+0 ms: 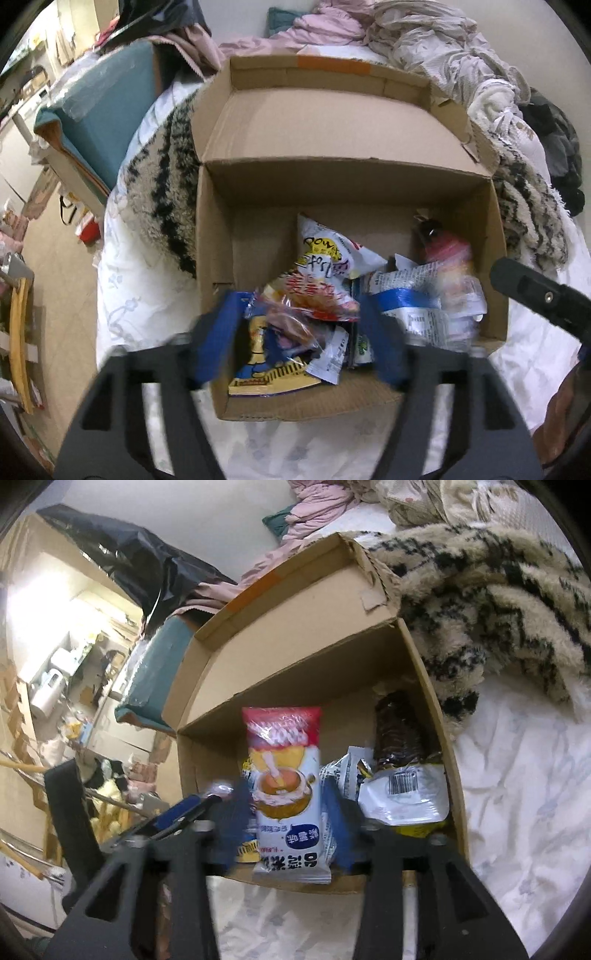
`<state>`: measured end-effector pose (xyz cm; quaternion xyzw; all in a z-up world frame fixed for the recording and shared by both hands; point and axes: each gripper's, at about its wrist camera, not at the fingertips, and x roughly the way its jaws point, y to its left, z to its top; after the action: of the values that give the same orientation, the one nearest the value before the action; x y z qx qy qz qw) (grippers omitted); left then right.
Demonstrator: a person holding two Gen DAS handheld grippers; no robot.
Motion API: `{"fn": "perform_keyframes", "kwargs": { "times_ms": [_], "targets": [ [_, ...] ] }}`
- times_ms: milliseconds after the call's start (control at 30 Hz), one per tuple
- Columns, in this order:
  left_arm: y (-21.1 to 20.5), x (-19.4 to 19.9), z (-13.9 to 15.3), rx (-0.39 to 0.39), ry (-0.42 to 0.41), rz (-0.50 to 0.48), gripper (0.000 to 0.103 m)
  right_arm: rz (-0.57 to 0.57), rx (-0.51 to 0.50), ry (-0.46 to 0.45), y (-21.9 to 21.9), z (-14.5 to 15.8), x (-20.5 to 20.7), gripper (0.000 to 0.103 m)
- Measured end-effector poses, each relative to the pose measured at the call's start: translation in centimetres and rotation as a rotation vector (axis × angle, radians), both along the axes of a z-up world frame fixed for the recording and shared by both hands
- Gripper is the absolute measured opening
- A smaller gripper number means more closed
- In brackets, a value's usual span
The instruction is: Organize snacks
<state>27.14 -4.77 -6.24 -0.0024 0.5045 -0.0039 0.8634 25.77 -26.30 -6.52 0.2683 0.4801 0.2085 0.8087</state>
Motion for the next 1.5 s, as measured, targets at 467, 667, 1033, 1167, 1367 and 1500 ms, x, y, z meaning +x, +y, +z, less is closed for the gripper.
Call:
{"fn": "perform_keyframes", "kwargs": {
  "times_ms": [467, 667, 1033, 1167, 1367, 1500],
  "targets": [
    [3.1, -5.0, 4.2, -0.007, -0.118, 0.089, 0.078, -0.035, -0.086, -0.076, -1.5, 2.7, -3.1, 0.078],
    [3.7, -9.7, 5.9, -0.021, -0.18, 0.07, 0.09, -0.046, -0.118, -0.131, -1.3, 5.1, -6.8, 0.082],
    [5.0, -17.5, 7.5, -0.025, -0.255, 0.078, 0.103, -0.093, -0.252, -0.194, -1.6, 6.3, -14.3, 0.1],
    [5.1, -19.3, 7.5, -0.017, -0.29, 0.078, 0.103, -0.12, -0.263, -0.219, -1.6, 6.5, -16.2, 0.103],
    [4.3, -21.1, 7.7, 0.03, -0.371, 0.041, 0.103, -0.156, -0.371, -0.325, -0.7, 7.2, -18.7, 0.103],
    [4.3, -20.9, 7.0, -0.013, -0.378, 0.043, 0.103, -0.158, -0.427, -0.346, 0.3, 6.7, -19.0, 0.103]
  ]
}}
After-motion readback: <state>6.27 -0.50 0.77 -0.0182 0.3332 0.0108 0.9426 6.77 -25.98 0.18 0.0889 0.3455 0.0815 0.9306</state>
